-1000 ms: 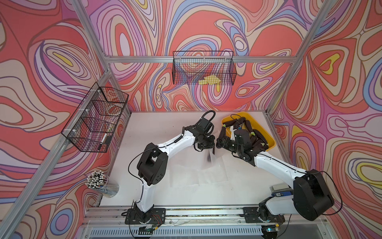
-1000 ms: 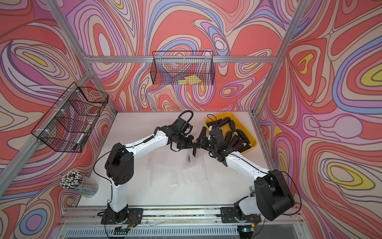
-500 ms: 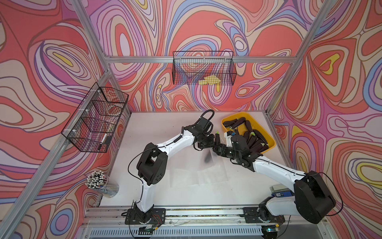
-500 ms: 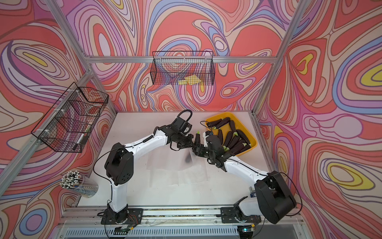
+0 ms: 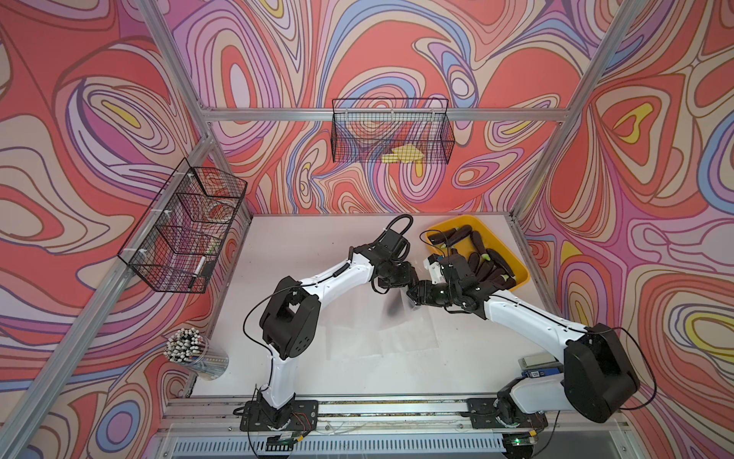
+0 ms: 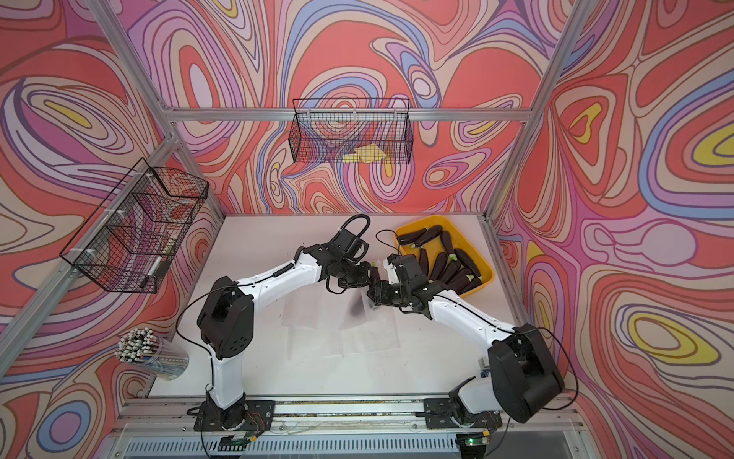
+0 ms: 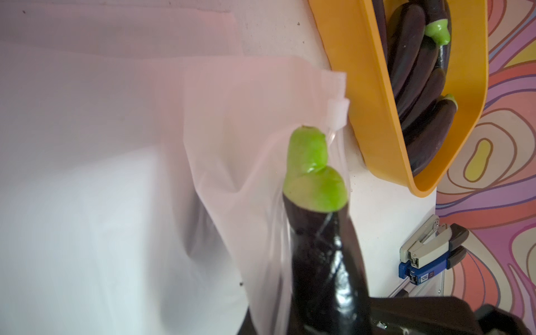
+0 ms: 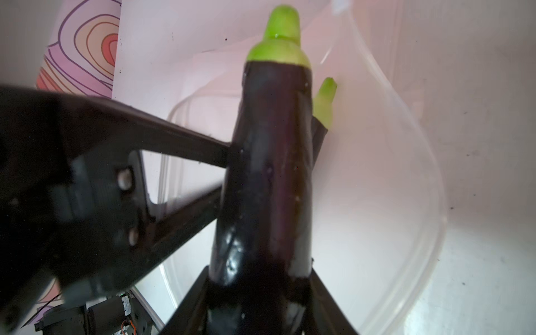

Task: Place the eggplant in a zip-top bag and seal the zipper
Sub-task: Place the eggplant in the zipper food storage bag.

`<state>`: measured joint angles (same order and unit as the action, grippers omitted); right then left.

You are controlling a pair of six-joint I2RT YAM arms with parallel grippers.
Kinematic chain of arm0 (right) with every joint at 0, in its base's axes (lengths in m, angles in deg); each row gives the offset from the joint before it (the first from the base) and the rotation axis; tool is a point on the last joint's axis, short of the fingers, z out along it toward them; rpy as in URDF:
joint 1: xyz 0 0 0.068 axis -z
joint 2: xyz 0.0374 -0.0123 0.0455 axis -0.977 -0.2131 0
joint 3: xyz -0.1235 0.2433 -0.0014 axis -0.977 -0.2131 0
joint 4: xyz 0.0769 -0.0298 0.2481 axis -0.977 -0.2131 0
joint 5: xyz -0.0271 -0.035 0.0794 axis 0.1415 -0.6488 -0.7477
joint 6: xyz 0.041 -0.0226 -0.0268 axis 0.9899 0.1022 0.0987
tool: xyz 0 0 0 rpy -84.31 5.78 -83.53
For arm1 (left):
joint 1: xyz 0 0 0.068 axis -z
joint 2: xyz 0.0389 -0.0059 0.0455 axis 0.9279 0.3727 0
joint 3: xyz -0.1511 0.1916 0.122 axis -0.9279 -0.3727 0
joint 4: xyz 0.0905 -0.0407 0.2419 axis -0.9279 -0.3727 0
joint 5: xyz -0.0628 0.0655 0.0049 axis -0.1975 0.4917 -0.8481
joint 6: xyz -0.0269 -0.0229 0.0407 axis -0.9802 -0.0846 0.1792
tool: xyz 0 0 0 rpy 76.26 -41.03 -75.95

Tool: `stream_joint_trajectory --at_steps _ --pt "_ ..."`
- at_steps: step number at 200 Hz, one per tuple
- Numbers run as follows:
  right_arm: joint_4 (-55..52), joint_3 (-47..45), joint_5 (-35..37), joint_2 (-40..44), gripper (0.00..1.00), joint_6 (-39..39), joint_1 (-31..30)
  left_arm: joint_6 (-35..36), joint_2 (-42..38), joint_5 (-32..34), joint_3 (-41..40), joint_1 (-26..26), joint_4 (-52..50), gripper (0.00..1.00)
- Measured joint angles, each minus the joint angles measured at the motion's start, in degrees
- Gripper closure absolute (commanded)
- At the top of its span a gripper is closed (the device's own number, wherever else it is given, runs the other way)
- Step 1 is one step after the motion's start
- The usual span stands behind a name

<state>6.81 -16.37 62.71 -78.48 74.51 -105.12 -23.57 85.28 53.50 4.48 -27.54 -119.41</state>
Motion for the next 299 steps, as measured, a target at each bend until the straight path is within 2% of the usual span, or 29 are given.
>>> stream_joint_trajectory --at_steps 30,96,158,299 --pt "2.2 -2.2 2.1 5.6 0.58 -1.7 0.3 -0.7 0.0 -1.2 0.0 0.0 1.0 1.0" --pt "6.4 -7.6 2.4 4.1 0.59 -2.2 0.3 -2.1 0.0 -1.9 0.0 0.0 1.9 1.0" --pt "9.0 -12.1 1.7 9.0 0.59 -4.3 0.3 -2.1 0.7 -2.8 1.1 -0.1 1.8 1.0" --pt "7.3 -12.3 -2.1 8.9 0.64 -11.0 0.3 -1.9 0.7 -2.6 1.1 -0.7 1.8 1.0"
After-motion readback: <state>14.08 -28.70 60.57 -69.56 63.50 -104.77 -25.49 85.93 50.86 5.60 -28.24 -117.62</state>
